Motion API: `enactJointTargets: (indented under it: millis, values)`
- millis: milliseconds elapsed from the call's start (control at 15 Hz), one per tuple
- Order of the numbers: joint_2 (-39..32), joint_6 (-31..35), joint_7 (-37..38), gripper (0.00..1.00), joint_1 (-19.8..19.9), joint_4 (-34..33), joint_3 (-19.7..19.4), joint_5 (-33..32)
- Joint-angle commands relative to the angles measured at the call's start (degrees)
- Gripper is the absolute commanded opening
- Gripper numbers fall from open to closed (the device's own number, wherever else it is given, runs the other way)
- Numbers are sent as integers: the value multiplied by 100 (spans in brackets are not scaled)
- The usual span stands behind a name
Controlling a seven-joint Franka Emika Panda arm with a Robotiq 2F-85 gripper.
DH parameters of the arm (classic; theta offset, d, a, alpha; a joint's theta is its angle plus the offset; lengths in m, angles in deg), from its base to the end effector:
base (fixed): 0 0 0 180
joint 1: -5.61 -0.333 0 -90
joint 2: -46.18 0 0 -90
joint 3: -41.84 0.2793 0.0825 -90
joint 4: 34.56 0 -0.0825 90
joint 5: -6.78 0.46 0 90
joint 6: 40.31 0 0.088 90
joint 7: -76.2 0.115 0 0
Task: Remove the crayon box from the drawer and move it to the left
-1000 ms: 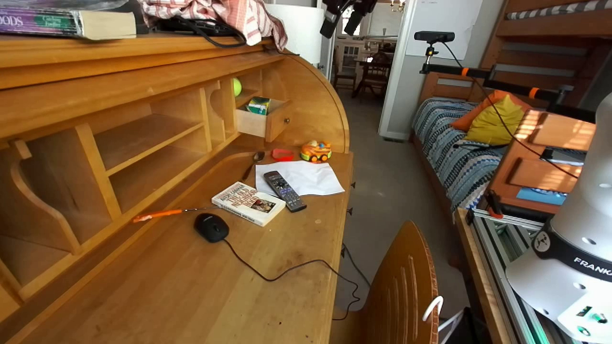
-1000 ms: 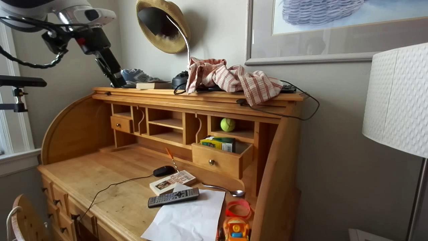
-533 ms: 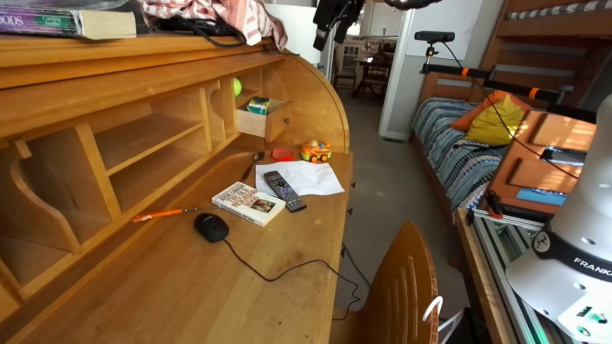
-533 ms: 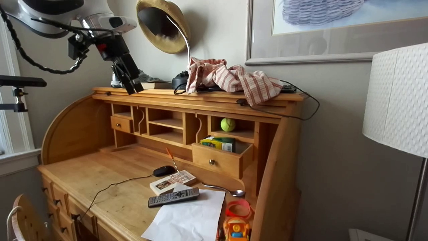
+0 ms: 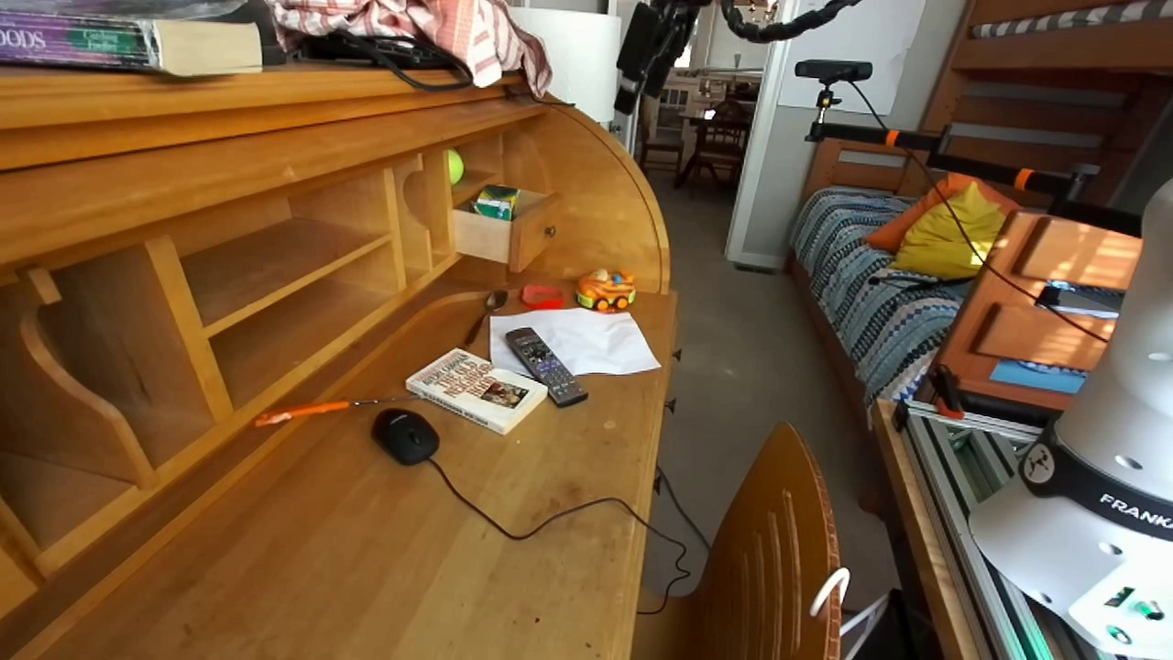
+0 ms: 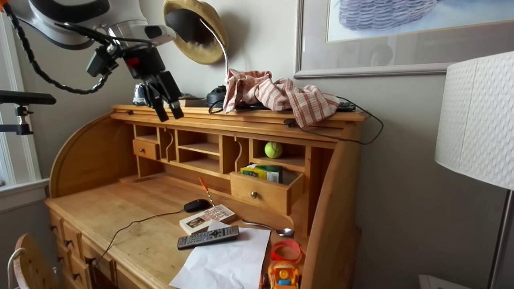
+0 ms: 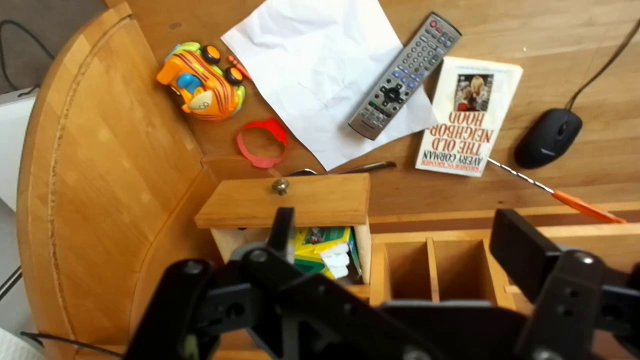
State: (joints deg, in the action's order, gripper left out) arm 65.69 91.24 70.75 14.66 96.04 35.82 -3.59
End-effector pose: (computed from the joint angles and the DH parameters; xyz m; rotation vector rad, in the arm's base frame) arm 0.5454 -0.1530 0.4575 2.9192 -0.1057 0.4864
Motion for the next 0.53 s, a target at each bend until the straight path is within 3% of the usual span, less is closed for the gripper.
enactJointTargets:
  millis: [0,200,333,400,467]
  values:
    - [-803,53,-1344,100,-88,-401,-560,149]
    - [-1342,81,-2080,100,-85,-670,-576,-160]
    - [-1697,151,-1905,100,-67,-877,-508,-54]
    - [-1293,104,-1964,100,-21,-581,-522,-53]
    - [-1417,106,-1958,100,-23,-645,-497,-50]
